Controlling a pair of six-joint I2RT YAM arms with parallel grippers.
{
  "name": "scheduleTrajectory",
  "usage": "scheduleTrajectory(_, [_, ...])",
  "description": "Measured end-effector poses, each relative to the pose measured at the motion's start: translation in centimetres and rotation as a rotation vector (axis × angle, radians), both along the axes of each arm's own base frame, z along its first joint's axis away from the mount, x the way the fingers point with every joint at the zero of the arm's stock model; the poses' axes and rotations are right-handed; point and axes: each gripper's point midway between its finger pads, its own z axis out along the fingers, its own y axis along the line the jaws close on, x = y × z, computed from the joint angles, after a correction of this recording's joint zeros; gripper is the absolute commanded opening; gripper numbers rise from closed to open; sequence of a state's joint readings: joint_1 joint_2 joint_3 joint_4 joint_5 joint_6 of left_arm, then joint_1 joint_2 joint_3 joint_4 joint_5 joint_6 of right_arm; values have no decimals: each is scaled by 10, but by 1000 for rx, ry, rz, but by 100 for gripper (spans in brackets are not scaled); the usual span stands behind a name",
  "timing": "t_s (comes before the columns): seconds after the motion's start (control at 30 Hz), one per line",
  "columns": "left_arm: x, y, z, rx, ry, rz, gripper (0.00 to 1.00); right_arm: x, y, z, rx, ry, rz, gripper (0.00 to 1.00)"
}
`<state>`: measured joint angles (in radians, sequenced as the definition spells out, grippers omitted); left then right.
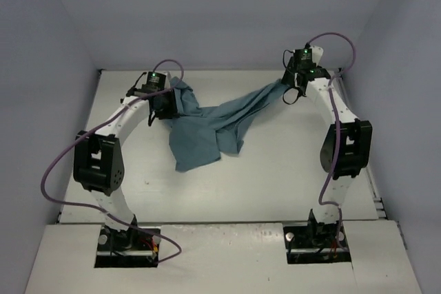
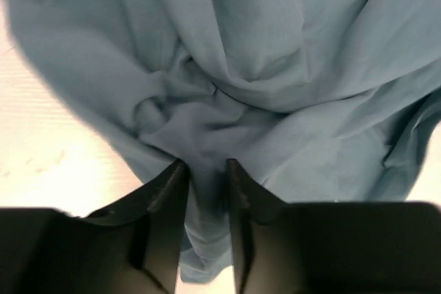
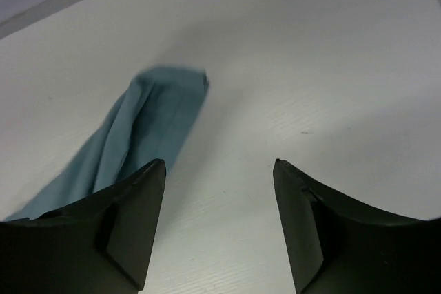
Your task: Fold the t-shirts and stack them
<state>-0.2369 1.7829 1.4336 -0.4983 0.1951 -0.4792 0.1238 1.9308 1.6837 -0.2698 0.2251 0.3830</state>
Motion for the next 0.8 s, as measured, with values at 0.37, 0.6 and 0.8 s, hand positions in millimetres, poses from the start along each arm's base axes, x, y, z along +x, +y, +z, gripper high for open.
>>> scheduleTrajectory(0.37, [-30, -6, 7, -56, 26, -2, 72, -92, 125, -59, 64, 193, 438, 67])
scheduleTrajectory(0.6, [-91, -18, -58, -53, 233, -22, 72, -143, 123, -79, 152, 241, 470, 67])
scheduleTrajectory(0.8, [-123, -19, -88, -32, 339, -17, 70, -154, 131, -83, 198, 222, 490, 67])
